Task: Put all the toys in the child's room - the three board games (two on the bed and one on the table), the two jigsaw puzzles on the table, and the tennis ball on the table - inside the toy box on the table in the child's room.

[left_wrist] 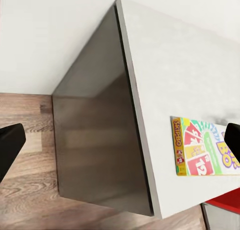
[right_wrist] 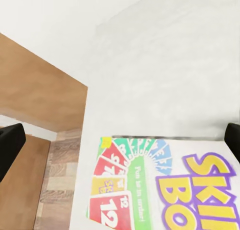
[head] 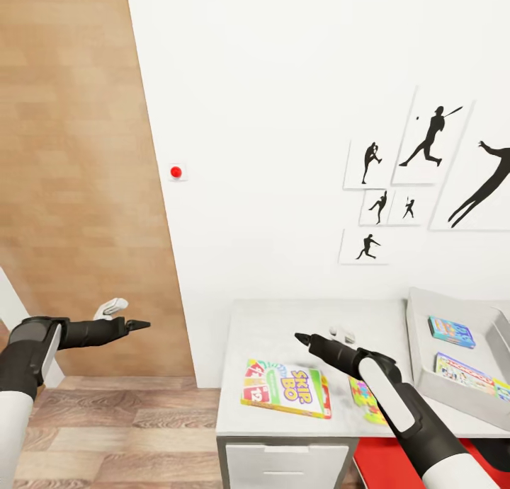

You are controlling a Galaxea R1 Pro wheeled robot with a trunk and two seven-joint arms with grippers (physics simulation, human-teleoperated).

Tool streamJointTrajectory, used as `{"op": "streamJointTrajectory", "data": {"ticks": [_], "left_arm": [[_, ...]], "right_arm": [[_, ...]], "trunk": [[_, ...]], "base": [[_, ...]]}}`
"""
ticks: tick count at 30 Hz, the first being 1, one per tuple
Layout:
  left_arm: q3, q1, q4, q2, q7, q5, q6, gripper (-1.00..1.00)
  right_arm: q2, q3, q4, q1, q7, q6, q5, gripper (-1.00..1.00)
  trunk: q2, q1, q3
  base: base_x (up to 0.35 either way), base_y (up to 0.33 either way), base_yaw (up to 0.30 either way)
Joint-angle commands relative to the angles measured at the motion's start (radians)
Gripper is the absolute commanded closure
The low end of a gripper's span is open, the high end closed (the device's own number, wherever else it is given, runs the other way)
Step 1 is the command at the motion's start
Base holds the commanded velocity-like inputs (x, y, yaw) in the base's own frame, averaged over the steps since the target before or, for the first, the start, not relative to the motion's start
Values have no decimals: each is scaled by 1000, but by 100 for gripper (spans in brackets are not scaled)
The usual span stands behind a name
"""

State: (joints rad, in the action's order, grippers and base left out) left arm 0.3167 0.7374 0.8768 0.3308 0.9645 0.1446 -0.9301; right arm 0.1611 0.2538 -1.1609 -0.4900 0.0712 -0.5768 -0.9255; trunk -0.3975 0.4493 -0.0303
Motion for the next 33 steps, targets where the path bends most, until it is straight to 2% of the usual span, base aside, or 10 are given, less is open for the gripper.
{"op": "streamJointTrajectory", "data": {"ticks": [1, 10, 13, 17, 19, 20, 24, 26, 28, 33], "left_arm": [[3, 1, 1, -1, 10, 11, -5, -100], [3, 1, -1, -6, -2, 12, -5, -100], [2, 1, -2, -16, -56, 11, -4, -100], [2, 2, -2, -56, -176, 8, -4, -100], [2, 3, -2, -72, -226, 3, -4, -100], [2, 3, -2, -74, -234, 3, -4, -100], [2, 3, -2, -82, -257, 0, -3, -100], [2, 3, -2, -83, -260, 0, -1, -100], [2, 3, -2, -84, -262, 0, 0, -100], [2, 4, -2, -87, -263, 0, 0, -100]], "right_arm": [[1, 3, -1, -1, 7, 1, -9, -100], [0, 5, 5, -2, 12, 6, -12, -100], [-1, 5, 7, -2, 17, -1, -12, -100], [-5, 5, 29, -7, 52, -55, -10, -100], [-10, 4, 57, -15, 123, -85, -10, -100], [-13, 4, 64, -16, 146, -89, -10, -100], [-38, 3, 99, -32, 321, -103, -11, -100], [-49, 3, 123, -43, 378, -103, -10, -100], [-56, 2, 152, -53, 414, -99, -10, -100], [-62, 2, 199, -62, 441, -96, -8, -100]], "trunk": [[-2, 1, -2], [-2, 1, -2], [-2, 1, -2], [-2, 1, -2], [-2, 1, -2], [-2, 1, -2], [-2, 1, -2], [-2, 1, -2], [-2, 1, -2], [-2, 1, -2]], "base": [[16, 67, 0], [41, 92, 0], [3, 3, 0], [0, 0, 0], [0, 0, 0], [0, 0, 0], [0, 0, 0], [0, 0, 0], [0, 0, 0], [0, 0, 0]]}}
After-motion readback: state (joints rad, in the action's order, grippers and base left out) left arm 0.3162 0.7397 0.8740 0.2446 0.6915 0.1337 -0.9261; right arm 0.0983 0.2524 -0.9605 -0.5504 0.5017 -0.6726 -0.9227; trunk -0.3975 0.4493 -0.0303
